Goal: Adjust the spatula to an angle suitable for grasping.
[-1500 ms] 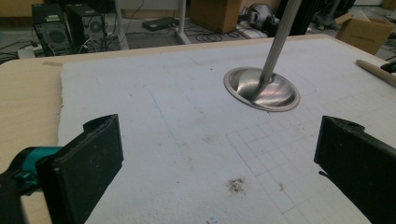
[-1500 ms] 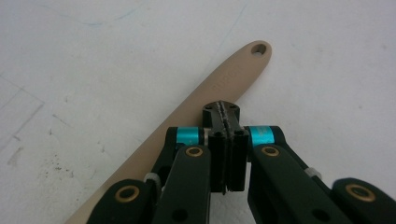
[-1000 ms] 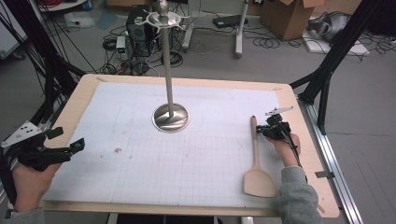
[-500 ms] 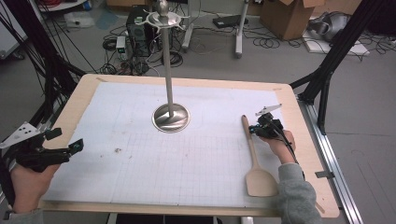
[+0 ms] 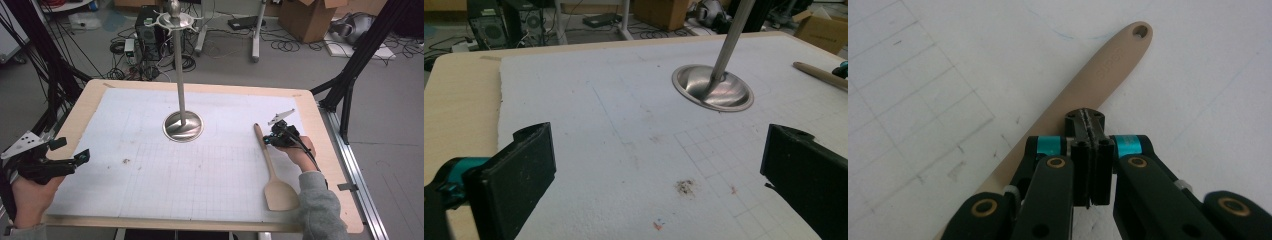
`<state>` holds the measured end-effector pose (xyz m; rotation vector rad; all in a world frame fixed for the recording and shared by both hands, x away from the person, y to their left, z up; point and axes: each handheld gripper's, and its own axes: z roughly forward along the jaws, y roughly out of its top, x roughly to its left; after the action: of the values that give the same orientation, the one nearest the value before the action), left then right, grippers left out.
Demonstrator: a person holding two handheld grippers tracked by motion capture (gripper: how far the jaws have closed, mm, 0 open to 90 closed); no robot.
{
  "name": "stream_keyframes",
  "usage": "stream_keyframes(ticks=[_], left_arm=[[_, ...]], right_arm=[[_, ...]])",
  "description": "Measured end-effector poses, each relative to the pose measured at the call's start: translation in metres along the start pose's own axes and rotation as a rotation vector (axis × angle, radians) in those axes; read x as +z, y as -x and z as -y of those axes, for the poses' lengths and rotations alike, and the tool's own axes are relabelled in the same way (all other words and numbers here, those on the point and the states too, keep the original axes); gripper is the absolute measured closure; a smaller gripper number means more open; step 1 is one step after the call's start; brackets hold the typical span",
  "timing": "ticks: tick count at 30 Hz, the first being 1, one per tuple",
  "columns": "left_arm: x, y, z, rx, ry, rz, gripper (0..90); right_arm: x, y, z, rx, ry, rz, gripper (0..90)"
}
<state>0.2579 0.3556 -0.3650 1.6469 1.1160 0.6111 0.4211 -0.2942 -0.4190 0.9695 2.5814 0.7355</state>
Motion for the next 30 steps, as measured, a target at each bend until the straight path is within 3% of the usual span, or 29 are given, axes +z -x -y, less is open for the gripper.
stream_keyframes(ticks=[7,15,22,26,30], left_arm=[[-0.001,0.0,0.0,-0.003,0.004,-0.002,1.7],[-0.001,0.0,0.0,-0.001,0.002,0.001,1.7],[-0.001,0.0,0.0,-0.003,0.005,0.0,1.7],[-0.002,-0.001,0.0,-0.003,0.005,0.002,1.7],[-0.002,0.0,0.0,-0.002,0.003,0.001,1.7]], right_arm=[[0.001,-0.004,-0.011,-0.021,-0.047,0.0,90.0],[0.007,-0.016,-0.024,-0.06,-0.051,-0.037,90.0],[0.013,-0.034,-0.038,-0.137,-0.058,-0.083,90.0],[0.016,-0.042,-0.043,-0.171,-0.061,-0.086,90.0],[0.016,-0.046,-0.044,-0.168,-0.059,-0.094,90.0]])
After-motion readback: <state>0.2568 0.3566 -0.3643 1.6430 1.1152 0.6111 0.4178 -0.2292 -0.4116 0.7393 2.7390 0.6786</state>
